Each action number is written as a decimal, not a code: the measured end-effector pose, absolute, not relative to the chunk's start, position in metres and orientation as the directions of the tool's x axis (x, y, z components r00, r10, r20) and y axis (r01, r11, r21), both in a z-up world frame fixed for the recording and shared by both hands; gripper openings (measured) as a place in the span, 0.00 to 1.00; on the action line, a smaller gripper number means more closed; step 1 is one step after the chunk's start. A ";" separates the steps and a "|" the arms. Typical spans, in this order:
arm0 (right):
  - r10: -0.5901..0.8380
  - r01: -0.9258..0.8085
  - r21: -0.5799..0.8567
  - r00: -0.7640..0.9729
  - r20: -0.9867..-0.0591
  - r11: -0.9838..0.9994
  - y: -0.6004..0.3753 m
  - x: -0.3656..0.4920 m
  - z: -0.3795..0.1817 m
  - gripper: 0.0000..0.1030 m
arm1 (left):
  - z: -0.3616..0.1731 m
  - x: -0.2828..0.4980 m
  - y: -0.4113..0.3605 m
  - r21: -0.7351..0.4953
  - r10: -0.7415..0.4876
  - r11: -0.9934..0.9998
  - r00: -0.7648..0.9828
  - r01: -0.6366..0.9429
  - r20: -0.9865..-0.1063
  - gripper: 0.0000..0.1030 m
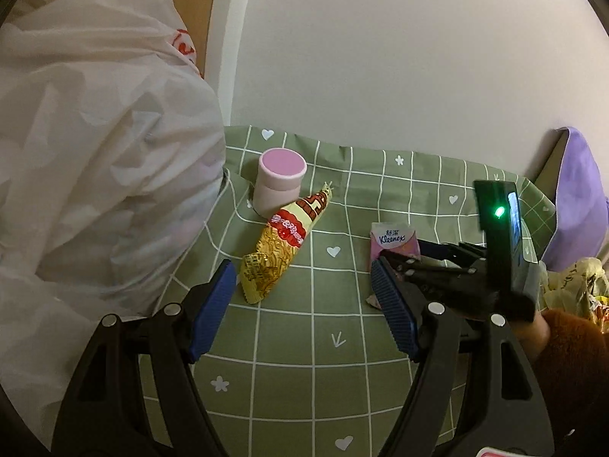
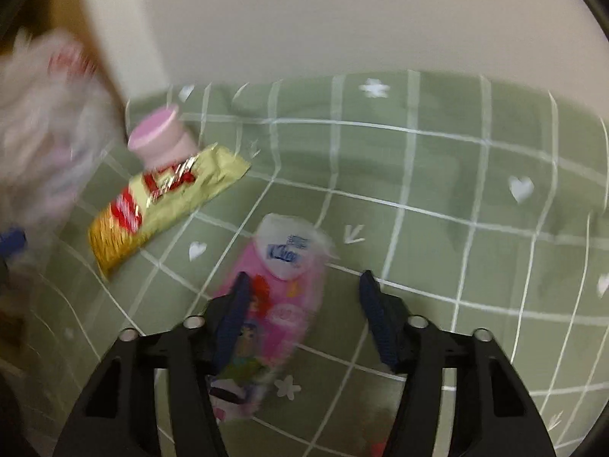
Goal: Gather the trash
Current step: 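Grasp the yellow corn-shaped snack bag with the left gripper while the right grasps the pink Kleenex pack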
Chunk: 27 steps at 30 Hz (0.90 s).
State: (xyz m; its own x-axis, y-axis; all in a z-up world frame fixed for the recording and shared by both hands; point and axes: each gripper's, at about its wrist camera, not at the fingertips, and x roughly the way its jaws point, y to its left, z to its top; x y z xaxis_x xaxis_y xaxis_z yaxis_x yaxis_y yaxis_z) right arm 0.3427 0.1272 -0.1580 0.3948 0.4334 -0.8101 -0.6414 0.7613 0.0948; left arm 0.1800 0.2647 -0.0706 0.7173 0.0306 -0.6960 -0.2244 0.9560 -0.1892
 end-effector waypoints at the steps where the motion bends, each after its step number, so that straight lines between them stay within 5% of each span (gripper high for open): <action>1: 0.440 -0.662 0.087 0.388 -0.810 0.745 0.130 0.338 -0.157 0.31 | -0.071 0.182 0.265 -0.191 0.028 0.956 0.717 -0.222 -0.697 0.67; 4: 0.492 -0.677 0.178 0.305 -0.815 0.714 0.122 0.333 -0.155 0.09 | -0.074 0.191 0.268 -0.211 0.011 0.953 0.718 -0.219 -0.696 0.68; 21: 0.528 -0.443 0.336 0.443 -0.724 0.832 -0.042 0.330 -0.087 0.06 | -0.138 0.263 0.278 -0.133 0.042 0.956 0.570 -0.261 -0.821 0.67; 27: 0.525 -0.413 0.352 0.456 -0.718 0.840 -0.066 0.323 -0.080 0.06 | -0.139 0.252 0.274 -0.200 -0.016 0.944 0.569 -0.262 -0.822 0.40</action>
State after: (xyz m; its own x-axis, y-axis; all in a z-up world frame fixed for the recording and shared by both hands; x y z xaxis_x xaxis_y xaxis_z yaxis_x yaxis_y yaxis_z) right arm 0.3227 -0.0660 -0.0804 0.4562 0.5252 -0.7183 -0.4127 0.8401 0.3521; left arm 0.2520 0.2740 -0.1385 0.5695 -0.0162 -0.8218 -0.2625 0.9439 -0.2005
